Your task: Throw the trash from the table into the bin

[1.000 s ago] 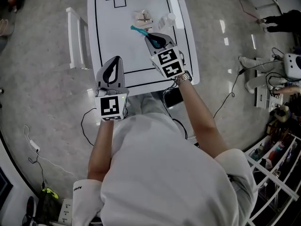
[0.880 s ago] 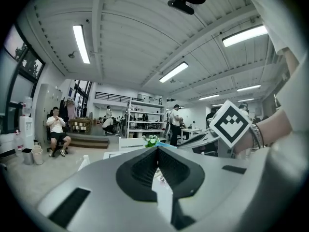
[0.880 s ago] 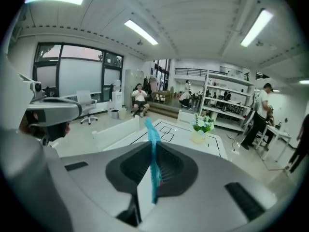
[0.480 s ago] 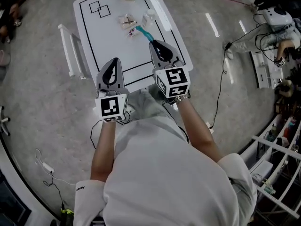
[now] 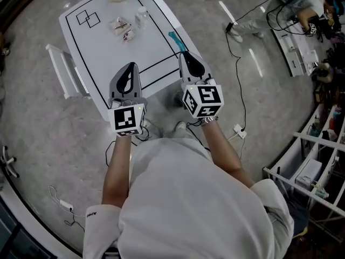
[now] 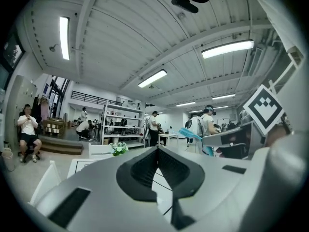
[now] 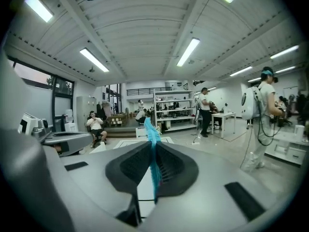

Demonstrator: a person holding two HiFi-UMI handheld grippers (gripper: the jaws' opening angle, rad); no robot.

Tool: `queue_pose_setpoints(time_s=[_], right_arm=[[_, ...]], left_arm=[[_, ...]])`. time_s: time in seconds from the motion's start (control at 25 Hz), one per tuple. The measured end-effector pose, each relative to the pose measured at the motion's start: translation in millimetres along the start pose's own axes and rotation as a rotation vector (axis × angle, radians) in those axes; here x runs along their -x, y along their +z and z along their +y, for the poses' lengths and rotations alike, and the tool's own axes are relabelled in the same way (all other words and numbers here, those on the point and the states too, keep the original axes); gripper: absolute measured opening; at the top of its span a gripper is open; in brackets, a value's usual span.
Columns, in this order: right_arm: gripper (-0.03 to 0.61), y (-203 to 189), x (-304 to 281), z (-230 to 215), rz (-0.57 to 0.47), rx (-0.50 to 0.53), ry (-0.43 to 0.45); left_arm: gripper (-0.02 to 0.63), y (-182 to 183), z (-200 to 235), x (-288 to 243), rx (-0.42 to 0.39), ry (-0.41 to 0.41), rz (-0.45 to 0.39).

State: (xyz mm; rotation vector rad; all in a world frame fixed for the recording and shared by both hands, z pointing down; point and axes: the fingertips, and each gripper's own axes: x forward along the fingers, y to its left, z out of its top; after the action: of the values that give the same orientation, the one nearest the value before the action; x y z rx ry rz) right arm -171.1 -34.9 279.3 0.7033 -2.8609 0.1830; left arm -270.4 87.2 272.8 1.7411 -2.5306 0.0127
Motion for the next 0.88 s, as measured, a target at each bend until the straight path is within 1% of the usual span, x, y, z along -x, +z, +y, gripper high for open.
queue_pose_setpoints(time_s=[0.12,0.32,0.44,0.52,0.68,0.76,0.88], right_arm=[[0.037,-6,29,-36,-0.018,-0.011,-0.073],[0.037,-16,89,-111,-0.029,-0.015,-0.178],[0.037,-31,127,-156,-0.017,-0.029,-0.227],[0.037,-41,151,-184,-0.012,-0.043,-0.26],[0.037,-59,200,-231,-0.017,-0.032,-0.335],[0.037,-72,219,-250,-0.008,-0.046,-0.365],[0.037,-98,244,-274,0.021,-0.074,-0.403]], left_arm=[[0.005,-3,-42,-16,-0.004,-0.071,0.007],[0.005,-8,-135,-37,-0.013,-0.192,0.028],[0.005,-15,-189,-42,0.008,-0.23,0.051],[0.005,-23,-223,-42,0.006,-0.252,0.073],[0.005,-41,-288,-43,0.011,-0.312,0.106],[0.005,-50,-314,-44,0.011,-0.336,0.117],[0.005,-64,-345,-46,-0.01,-0.344,0.137]])
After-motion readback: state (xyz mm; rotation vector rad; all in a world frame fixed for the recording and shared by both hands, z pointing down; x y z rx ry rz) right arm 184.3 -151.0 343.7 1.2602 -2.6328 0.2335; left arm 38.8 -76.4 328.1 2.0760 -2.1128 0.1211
